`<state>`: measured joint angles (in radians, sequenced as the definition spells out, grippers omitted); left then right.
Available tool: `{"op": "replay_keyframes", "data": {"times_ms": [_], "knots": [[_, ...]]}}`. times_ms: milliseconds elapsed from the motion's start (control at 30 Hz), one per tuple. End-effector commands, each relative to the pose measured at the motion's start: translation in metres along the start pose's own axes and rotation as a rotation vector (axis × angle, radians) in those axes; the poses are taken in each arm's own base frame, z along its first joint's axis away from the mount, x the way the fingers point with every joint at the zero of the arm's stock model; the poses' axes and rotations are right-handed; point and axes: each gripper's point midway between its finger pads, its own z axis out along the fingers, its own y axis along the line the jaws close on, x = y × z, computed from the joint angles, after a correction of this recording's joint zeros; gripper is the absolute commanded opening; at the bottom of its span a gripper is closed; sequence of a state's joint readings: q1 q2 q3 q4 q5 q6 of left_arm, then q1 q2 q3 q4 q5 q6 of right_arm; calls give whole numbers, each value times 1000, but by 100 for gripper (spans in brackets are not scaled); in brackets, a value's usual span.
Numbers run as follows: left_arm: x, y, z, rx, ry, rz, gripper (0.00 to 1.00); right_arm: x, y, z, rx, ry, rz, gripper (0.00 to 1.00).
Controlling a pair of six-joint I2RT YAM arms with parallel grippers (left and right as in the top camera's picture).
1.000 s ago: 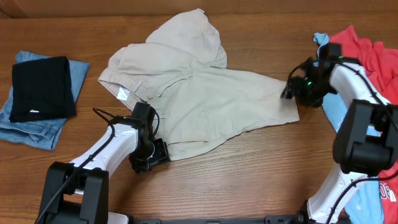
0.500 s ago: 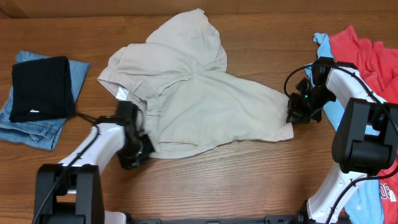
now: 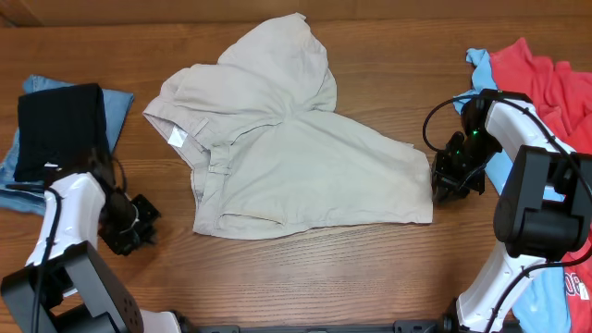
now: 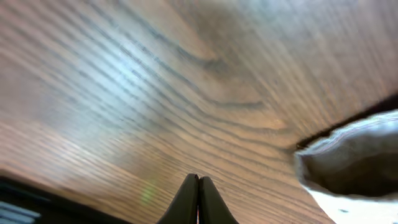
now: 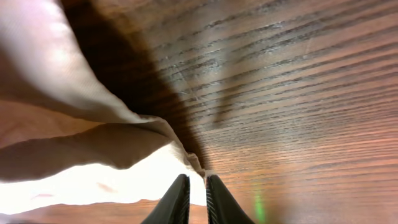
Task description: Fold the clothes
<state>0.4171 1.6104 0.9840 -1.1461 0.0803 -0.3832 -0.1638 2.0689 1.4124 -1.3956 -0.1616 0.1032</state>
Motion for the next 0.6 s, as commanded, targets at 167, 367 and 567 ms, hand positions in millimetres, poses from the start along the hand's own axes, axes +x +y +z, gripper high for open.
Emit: {"op": "replay_keyframes", "data": {"times_ms": [167,367,567], "knots": [[18,-74,-20,338,6,382,42,-13,3,-14,-5,-98,-12,28],[36,-98,-4,319,-2,530,64,-29,11,-49,-26,-215,-31,34],[50,-104,22,304,8,549,64,-35,15,-66,-33,-273,-41,37]]}}
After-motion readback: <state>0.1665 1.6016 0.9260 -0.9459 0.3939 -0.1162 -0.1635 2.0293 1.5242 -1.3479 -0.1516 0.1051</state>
